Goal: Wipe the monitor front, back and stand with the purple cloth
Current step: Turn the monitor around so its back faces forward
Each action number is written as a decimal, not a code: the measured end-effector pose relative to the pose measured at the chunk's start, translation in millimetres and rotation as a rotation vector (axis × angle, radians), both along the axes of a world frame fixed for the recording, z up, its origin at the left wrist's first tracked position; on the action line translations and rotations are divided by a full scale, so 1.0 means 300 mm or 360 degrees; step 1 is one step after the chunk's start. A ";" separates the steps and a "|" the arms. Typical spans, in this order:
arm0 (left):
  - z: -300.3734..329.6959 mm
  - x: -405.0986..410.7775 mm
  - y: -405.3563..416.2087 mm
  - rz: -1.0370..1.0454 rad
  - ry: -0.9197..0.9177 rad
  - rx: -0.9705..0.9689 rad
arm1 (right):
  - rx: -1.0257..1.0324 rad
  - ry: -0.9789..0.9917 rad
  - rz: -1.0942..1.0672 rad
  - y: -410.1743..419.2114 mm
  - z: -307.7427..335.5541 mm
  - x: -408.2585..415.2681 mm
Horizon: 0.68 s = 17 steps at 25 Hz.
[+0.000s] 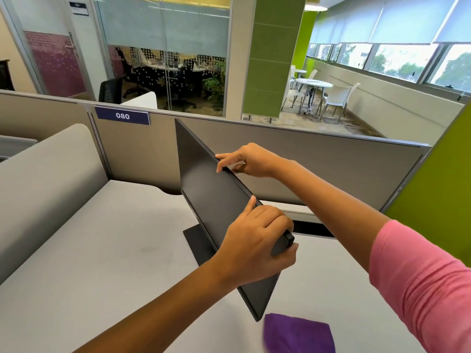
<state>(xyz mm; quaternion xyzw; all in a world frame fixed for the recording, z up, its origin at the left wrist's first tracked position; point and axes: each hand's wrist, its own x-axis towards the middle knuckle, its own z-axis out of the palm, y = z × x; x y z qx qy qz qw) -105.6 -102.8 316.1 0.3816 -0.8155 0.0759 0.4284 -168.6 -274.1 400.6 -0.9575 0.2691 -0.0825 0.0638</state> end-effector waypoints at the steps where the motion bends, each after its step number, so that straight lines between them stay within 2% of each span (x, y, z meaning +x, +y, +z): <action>1: -0.001 0.024 0.011 -0.0026 0.0001 -0.0025 | -0.0019 0.0010 -0.0007 0.006 0.000 0.003; 9: -0.005 0.226 0.065 -0.0222 -0.0109 -0.0166 | -0.0200 0.0074 -0.0087 0.050 -0.051 0.040; 13: -0.005 0.317 0.096 -0.0321 -0.0071 -0.0112 | -0.0164 -0.0016 -0.0111 0.071 -0.064 0.055; 17: -0.012 0.429 0.123 -0.0239 -0.0023 -0.0010 | -0.0126 -0.0036 -0.0102 0.078 -0.073 0.078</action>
